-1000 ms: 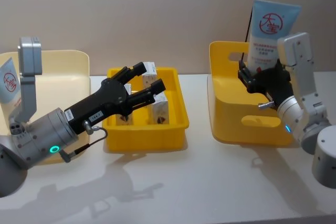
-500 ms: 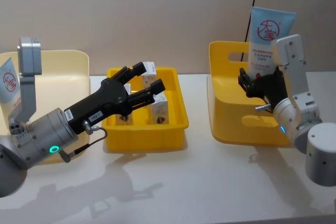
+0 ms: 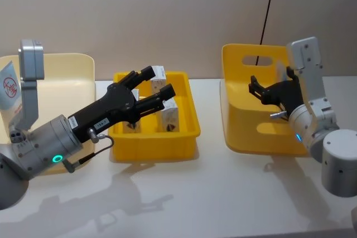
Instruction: Bimanual collaborative sorting of washing and personal care products
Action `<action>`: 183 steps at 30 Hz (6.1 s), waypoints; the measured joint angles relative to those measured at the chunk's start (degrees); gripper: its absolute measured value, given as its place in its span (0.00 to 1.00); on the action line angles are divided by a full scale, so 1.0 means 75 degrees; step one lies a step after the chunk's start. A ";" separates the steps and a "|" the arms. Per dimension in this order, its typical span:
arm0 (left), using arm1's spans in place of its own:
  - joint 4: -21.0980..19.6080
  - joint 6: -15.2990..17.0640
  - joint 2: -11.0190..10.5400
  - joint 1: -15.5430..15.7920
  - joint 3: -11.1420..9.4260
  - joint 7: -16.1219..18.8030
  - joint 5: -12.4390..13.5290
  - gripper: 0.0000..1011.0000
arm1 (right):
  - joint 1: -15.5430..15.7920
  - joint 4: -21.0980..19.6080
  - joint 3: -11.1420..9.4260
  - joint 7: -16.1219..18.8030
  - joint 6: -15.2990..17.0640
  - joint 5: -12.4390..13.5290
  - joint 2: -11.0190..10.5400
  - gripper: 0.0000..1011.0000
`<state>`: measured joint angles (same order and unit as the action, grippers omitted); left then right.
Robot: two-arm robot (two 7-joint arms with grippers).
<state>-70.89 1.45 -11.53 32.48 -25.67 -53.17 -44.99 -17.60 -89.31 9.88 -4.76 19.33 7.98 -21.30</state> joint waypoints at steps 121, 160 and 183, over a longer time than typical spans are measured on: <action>-0.2965 -0.0092 -0.1379 -0.2512 -0.0051 0.6976 0.4447 0.99 | 0.1657 -0.1092 0.0719 0.1439 -0.1818 0.0570 0.0216 0.99; -0.2970 -0.0086 -0.1381 -0.2518 -0.0048 0.7006 0.4468 0.99 | -0.0140 0.0846 0.1488 0.1817 -0.1292 -0.0239 0.1038 0.99; -0.2971 -0.0087 -0.1381 -0.2519 -0.0047 0.7006 0.4467 0.99 | -0.0482 0.1521 0.1512 0.1494 -0.1098 -0.0526 0.1501 0.86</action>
<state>-93.18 0.80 -21.89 13.59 -26.02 -0.63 -11.48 -21.21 -77.90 21.22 6.44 11.09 4.03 -10.05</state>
